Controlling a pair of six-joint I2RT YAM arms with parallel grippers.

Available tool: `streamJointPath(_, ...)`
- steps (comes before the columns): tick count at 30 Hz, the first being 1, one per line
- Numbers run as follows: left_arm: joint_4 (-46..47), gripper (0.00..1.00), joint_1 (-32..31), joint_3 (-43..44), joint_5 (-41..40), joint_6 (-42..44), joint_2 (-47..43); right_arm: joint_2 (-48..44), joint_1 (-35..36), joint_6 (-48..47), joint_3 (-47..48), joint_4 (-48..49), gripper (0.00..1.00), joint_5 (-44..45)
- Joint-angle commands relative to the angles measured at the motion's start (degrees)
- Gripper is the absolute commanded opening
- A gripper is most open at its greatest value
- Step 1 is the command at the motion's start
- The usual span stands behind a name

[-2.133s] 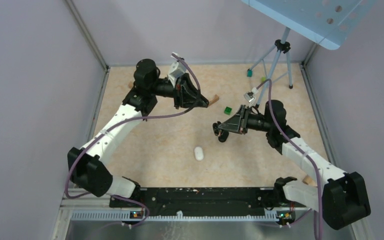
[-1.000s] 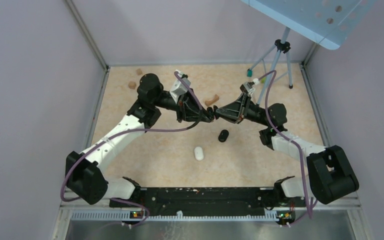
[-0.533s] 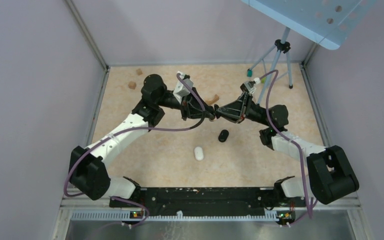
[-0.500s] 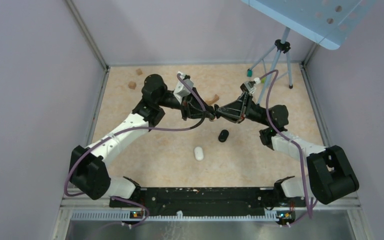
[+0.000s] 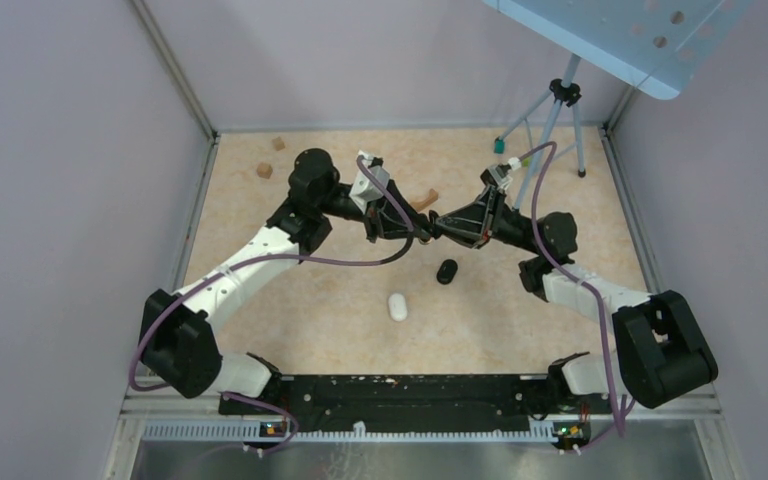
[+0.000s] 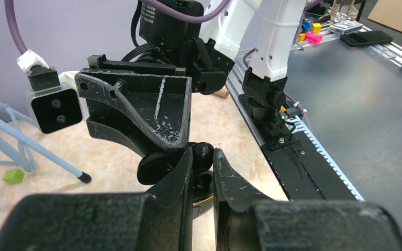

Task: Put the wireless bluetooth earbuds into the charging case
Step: Insert the right earbud into the right side groove of the charging case.

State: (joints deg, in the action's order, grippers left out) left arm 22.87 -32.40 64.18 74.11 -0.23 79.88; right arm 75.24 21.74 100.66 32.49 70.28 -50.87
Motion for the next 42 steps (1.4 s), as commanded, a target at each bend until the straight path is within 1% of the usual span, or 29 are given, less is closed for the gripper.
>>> streamJointPath(1,-4.21,0.0,0.27,0.4,0.2,3.44,-1.13,-0.43,0.6,1.1,0.22,6.03,0.0,0.69)
streamJointPath(7,-4.45,0.0,0.41,-0.03,-1.79,3.53,-2.85,-0.64,0.59,1.18,-0.3,6.43,0.0,1.13)
streamJointPath(15,-4.36,0.0,0.86,-0.34,-1.58,2.68,-3.76,-1.86,0.59,0.0,-1.29,5.13,0.0,1.92)
streamJointPath(19,-2.43,0.0,1.04,-0.25,-1.6,1.28,-4.59,-1.87,0.63,0.0,-1.93,5.29,0.0,1.83)
streamJointPath(22,-2.04,0.0,1.05,0.02,-1.39,0.88,-4.84,-1.88,0.64,0.03,-2.15,5.42,0.0,1.91)
streamJointPath(26,-3.9,0.0,1.06,0.78,0.57,1.93,-4.03,-2.1,0.63,-0.03,-2.41,5.4,0.0,2.0)
streamJointPath(32,-4.52,0.0,0.89,1.31,3.19,0.95,-2.76,-2.52,0.64,0.06,-2.41,5.32,0.0,1.92)
streamJointPath(37,-5.39,0.0,0.58,1.64,2.85,2.49,-3.23,-2.58,0.65,0.02,-2.17,5.23,0.0,1.59)
streamJointPath(42,-5.08,0.0,0.33,1.63,2.72,1.8,-2.17,-2.63,0.59,0.17,-2.17,5.73,0.0,1.57)
